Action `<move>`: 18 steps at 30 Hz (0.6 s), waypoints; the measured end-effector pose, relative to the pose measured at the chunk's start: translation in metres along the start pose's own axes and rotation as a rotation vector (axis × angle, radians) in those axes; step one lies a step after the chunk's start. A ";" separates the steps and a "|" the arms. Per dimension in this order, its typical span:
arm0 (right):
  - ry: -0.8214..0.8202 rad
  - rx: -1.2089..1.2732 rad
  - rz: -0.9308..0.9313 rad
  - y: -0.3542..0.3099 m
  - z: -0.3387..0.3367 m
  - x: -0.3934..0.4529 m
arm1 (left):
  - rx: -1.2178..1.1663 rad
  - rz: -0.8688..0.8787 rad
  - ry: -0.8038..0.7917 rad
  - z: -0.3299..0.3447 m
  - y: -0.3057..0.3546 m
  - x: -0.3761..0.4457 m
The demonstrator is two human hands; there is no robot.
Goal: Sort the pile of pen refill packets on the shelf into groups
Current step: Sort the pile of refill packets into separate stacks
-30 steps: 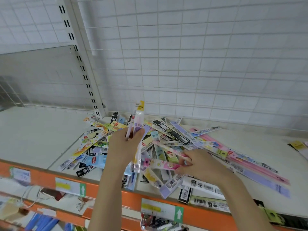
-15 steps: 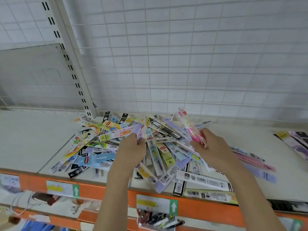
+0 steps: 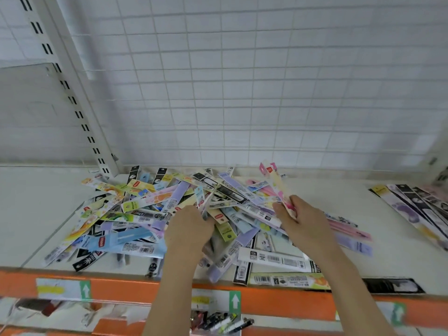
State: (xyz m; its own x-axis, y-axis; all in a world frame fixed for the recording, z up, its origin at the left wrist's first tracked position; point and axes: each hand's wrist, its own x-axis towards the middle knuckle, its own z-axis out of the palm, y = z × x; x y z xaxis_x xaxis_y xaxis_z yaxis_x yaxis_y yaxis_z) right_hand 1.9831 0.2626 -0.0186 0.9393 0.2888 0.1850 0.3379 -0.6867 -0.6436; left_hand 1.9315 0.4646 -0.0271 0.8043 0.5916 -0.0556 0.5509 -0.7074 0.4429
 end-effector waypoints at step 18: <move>-0.036 0.197 -0.020 0.014 -0.002 -0.020 | -0.593 0.178 0.178 -0.019 0.014 -0.032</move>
State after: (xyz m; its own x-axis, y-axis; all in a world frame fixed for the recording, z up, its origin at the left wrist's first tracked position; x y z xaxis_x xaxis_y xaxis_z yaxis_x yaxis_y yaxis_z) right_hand 1.9688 0.2463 -0.0299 0.9285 0.3276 0.1747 0.3352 -0.5375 -0.7737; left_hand 1.9092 0.4429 -0.0018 0.7946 0.5763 0.1910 0.1550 -0.4968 0.8539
